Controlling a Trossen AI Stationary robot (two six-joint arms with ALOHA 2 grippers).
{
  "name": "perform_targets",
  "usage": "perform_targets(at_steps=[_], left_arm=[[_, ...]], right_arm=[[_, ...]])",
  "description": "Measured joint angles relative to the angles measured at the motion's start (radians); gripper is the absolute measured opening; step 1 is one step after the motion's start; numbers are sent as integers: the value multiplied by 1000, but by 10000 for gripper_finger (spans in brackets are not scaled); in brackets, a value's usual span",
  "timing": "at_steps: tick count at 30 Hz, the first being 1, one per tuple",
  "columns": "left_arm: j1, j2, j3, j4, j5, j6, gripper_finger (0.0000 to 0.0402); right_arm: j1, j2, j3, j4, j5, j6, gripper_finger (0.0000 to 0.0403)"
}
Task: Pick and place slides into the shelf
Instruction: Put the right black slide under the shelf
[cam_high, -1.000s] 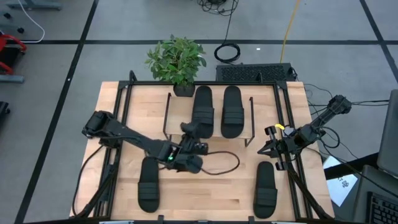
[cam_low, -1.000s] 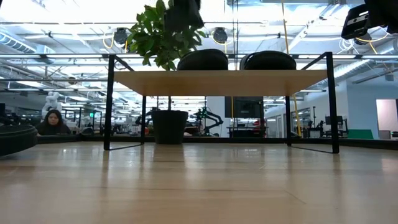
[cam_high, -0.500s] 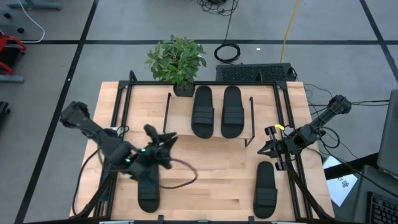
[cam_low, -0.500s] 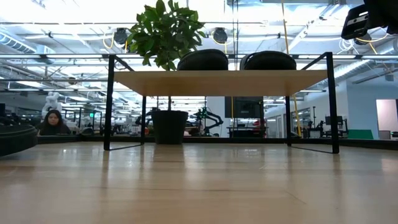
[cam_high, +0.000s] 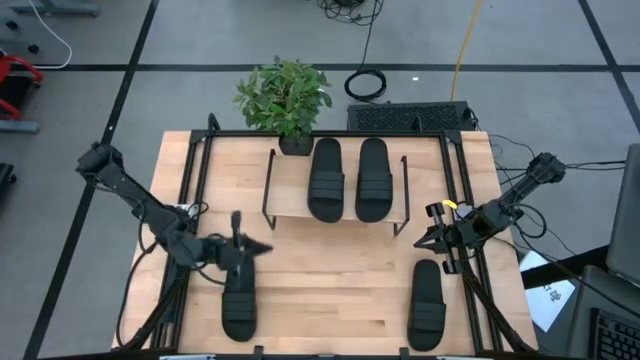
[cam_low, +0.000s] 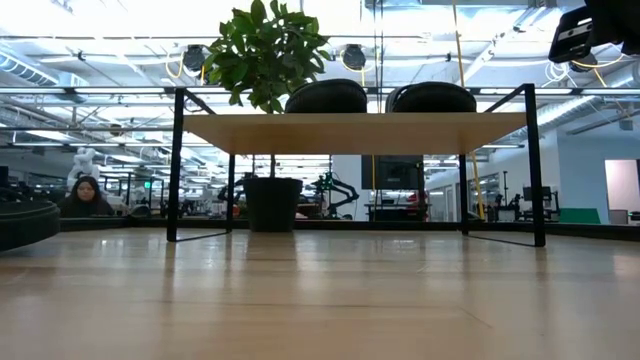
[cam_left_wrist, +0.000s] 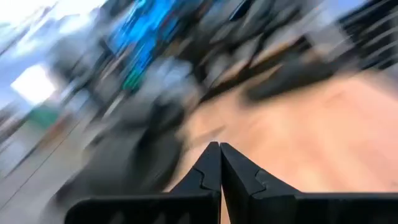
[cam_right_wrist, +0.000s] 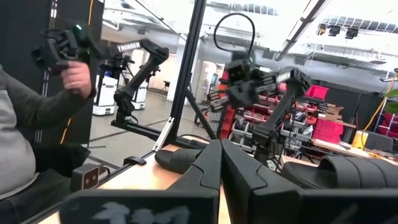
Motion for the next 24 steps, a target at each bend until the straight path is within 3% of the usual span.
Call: perform_targets(at_steps=[2,5,8,13,16,20,24], left_arm=[[26,-32,-94,210,137,80,3],[94,-80,-191,368,195,110,2],[211,-115,-248,353,294,87,4],[449,-126,-268,352,680,66,2],[557,-127,-268,343,751,56,1],[682,-163,-267,237,820,105,1],[822,-229,-267,198,1052,112,1]], right_arm=[[0,0,0,5,0,12,0],[0,4,0,-3,-8,62,0],[1,11,0,-3,-29,29,0],[-2,9,5,37,-6,-8,0],[-2,10,20,3,-28,15,0],[-2,9,26,10,81,41,0],[-2,1,27,10,51,16,0]])
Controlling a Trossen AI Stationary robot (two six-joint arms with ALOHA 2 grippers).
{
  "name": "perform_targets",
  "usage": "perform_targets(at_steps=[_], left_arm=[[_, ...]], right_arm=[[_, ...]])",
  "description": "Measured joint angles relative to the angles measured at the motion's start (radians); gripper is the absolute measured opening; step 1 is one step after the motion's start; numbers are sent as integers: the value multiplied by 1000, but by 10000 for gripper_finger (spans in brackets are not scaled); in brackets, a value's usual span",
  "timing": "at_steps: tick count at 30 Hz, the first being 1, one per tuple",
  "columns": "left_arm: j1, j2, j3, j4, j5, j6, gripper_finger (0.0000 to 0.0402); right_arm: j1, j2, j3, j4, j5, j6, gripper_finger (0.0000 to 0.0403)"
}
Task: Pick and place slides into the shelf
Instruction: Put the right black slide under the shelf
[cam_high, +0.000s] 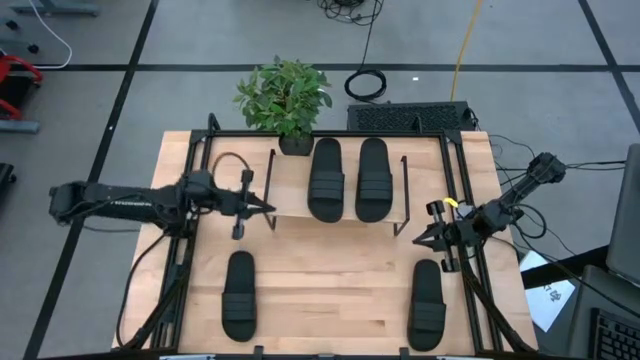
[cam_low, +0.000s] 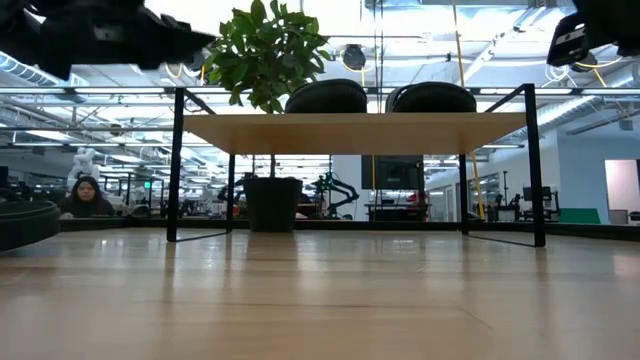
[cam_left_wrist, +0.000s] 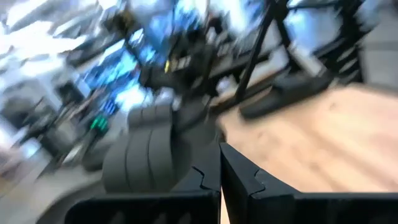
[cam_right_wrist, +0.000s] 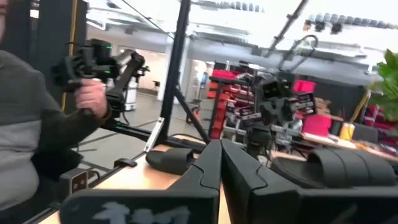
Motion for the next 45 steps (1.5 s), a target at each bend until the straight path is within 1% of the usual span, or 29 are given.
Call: perform_targets(at_steps=[2,4,8,11,14,18,24,28,30,33,40,45], left_arm=[[56,-45,0,-3,113,-3,1],[97,-101,0,-28,142,-10,1],[146,-208,0,-149,142,-33,0],[150,-286,0,-240,139,-45,0],[142,-381,-5,-352,108,-47,0],[132,-494,-72,-373,55,-83,0],[132,-629,-160,-362,52,-177,0],[123,-677,-198,-339,77,-236,0],[110,-683,-219,-337,99,-272,0],[82,-682,-264,-277,101,-306,0],[53,-681,-287,-262,101,-308,0],[53,-681,-287,-274,101,-285,0]], right_arm=[[0,-13,0,1,1,-6,0],[0,-31,0,1,4,-11,0],[0,-65,1,4,3,-27,0],[0,-91,1,4,4,-55,0],[0,-113,2,-5,8,-56,0],[0,-120,2,-15,49,-43,0],[0,-119,2,-48,57,1,0],[0,-120,3,-14,54,-15,0],[0,-119,3,-15,53,-15,0],[0,-119,3,-15,53,-12,0],[0,-119,-4,-11,53,79,0],[0,-118,-8,-12,54,88,0]])
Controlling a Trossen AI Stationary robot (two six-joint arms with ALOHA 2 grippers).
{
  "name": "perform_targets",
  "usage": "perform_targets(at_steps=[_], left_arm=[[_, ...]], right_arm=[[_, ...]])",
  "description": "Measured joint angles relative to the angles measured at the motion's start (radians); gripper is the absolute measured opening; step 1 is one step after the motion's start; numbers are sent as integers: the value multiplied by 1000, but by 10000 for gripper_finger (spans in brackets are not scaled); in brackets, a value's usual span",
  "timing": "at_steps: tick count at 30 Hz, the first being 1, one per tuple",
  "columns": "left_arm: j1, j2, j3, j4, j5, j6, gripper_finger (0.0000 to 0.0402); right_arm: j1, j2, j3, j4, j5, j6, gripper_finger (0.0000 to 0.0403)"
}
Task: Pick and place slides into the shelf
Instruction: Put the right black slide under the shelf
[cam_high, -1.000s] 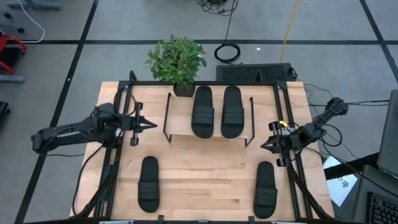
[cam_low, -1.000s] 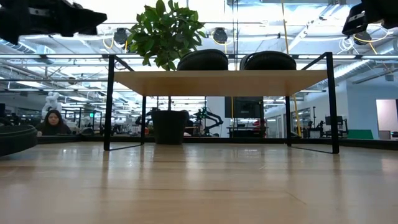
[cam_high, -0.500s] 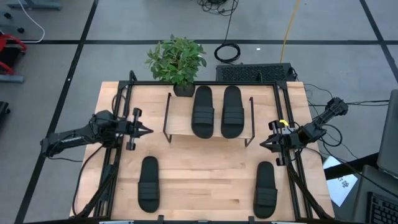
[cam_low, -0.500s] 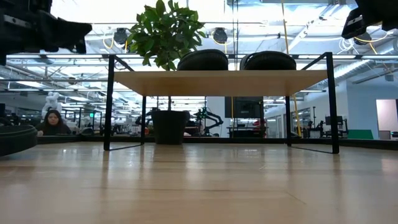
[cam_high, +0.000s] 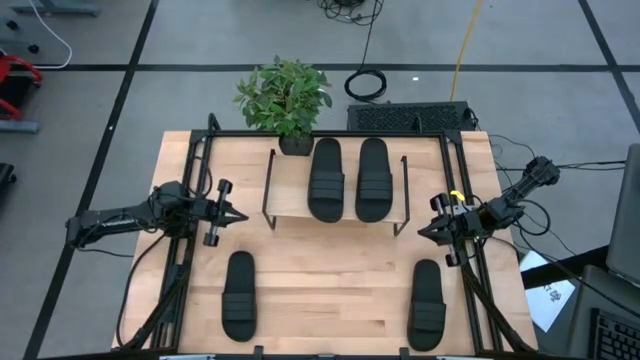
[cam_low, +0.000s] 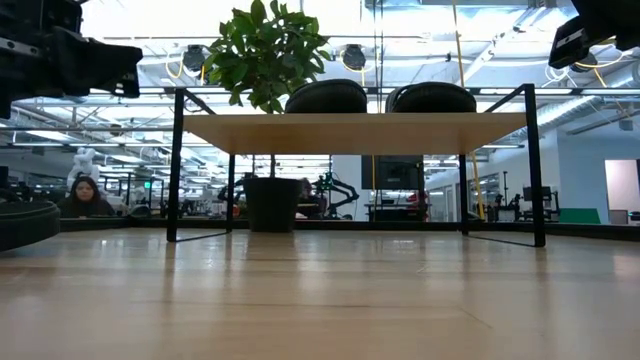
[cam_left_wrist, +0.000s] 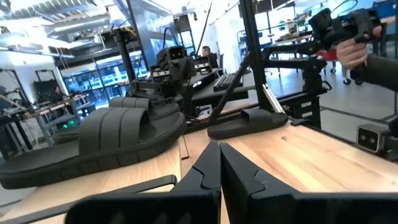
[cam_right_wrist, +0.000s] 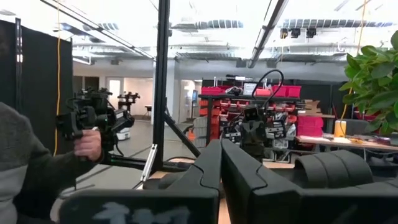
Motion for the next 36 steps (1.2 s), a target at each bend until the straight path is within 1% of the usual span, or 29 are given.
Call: perform_targets(at_steps=[9,14,18,22,26,30,36], left_arm=[[0,0,0,-35,0,1,1],[0,0,0,-39,-1,9,10],[0,0,1,-10,-6,27,19],[0,0,1,46,-54,38,20],[0,0,1,112,-119,38,10],[0,0,2,103,-169,39,2],[0,0,2,83,-185,38,18]], right_arm=[[0,34,-2,-68,2,31,0],[0,80,-3,-70,2,40,0],[0,93,-4,-47,2,36,0],[0,93,-4,-36,2,-13,0],[0,93,-4,-4,2,-53,0],[0,93,-5,25,2,-53,0],[0,93,-5,28,2,-32,0]])
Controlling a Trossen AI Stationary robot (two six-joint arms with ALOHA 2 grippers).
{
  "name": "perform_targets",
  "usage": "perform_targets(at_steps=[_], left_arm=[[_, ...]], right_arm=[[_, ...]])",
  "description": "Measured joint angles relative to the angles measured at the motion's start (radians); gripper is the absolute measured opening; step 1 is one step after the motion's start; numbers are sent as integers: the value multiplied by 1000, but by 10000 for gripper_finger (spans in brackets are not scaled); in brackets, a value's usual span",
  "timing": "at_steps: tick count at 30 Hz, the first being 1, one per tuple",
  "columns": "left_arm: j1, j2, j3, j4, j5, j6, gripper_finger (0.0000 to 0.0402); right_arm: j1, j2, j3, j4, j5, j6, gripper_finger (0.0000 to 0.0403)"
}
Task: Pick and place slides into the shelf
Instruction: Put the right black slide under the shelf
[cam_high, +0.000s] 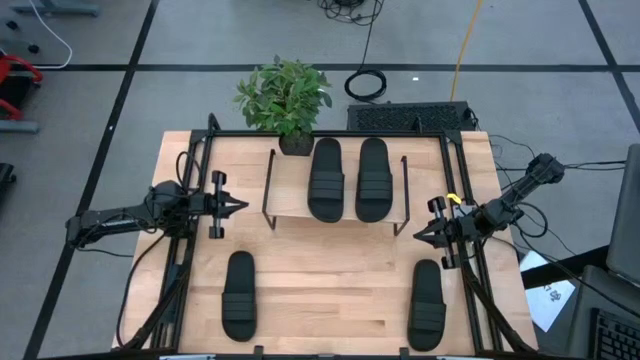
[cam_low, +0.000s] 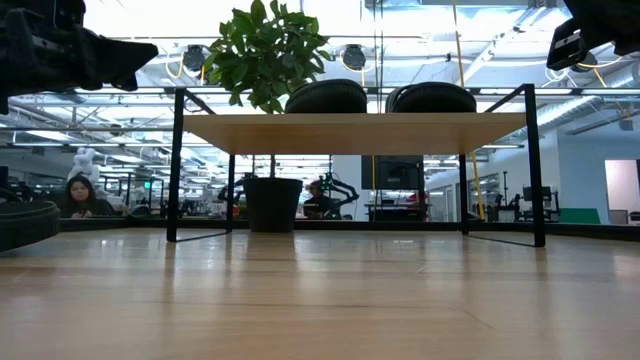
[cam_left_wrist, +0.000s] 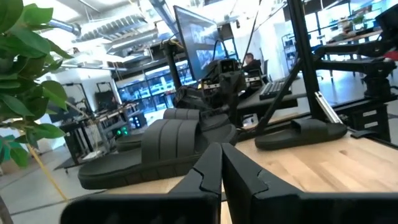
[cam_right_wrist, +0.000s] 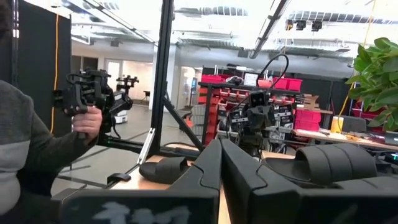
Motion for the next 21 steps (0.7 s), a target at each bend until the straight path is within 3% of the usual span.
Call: perform_targets(at_steps=[8,13,21], left_arm=[[0,0,0,0,0,-25,16],[0,0,0,4,0,-40,2],[0,0,0,5,0,-42,20]], right_arm=[[0,0,0,24,0,-56,0],[0,0,17,44,-2,-10,5],[0,45,153,-75,28,-11,80]])
